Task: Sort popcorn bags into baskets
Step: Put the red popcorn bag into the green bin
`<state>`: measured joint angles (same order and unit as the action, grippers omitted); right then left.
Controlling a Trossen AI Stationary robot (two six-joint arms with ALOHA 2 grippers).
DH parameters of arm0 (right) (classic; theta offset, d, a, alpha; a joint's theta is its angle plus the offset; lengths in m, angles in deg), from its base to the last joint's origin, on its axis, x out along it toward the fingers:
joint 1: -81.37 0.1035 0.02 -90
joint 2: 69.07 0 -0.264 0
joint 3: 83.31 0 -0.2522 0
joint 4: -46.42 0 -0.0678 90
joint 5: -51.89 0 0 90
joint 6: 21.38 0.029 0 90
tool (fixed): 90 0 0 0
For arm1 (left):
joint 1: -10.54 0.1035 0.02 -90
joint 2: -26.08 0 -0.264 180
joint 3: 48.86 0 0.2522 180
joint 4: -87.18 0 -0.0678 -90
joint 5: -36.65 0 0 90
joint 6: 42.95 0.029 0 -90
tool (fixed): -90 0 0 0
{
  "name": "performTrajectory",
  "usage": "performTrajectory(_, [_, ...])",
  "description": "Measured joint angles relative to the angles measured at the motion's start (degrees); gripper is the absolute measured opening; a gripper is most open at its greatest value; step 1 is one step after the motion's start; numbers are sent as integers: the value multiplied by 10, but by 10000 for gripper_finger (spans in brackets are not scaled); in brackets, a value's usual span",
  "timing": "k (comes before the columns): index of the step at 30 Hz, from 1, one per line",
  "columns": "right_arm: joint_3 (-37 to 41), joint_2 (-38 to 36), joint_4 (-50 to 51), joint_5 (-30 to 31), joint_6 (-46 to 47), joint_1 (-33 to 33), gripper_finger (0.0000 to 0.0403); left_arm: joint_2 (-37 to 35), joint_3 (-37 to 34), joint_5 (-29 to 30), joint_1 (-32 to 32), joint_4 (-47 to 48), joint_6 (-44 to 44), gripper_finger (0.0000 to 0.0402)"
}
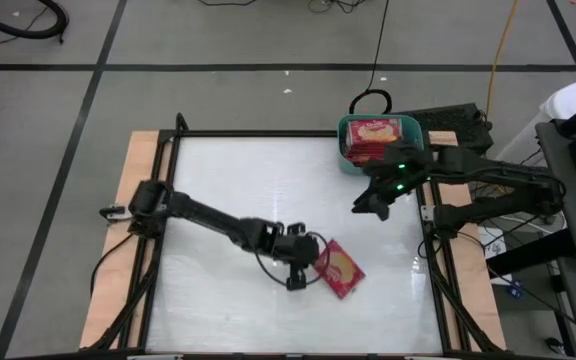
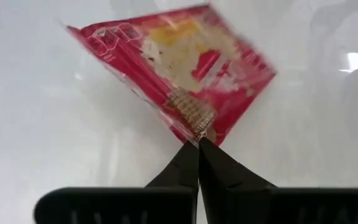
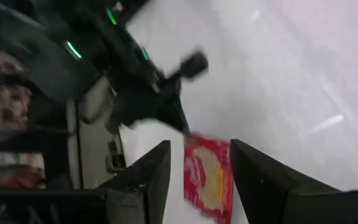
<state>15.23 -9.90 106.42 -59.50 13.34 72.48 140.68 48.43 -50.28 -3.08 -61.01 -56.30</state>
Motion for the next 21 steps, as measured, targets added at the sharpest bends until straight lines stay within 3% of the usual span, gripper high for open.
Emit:
performTrajectory(10, [0, 108, -38, -73, -89, -4, 155, -112, 0, 0, 82, 83, 163, 2])
performTrajectory(16, [-40, 145, -77, -56, -139, -15, 155, -151, 0, -4, 123, 132, 235, 1])
performTrajectory(21, [-82, 173, -88, -35, -271, -37, 155, -163, 0, -5, 148, 150, 275, 1])
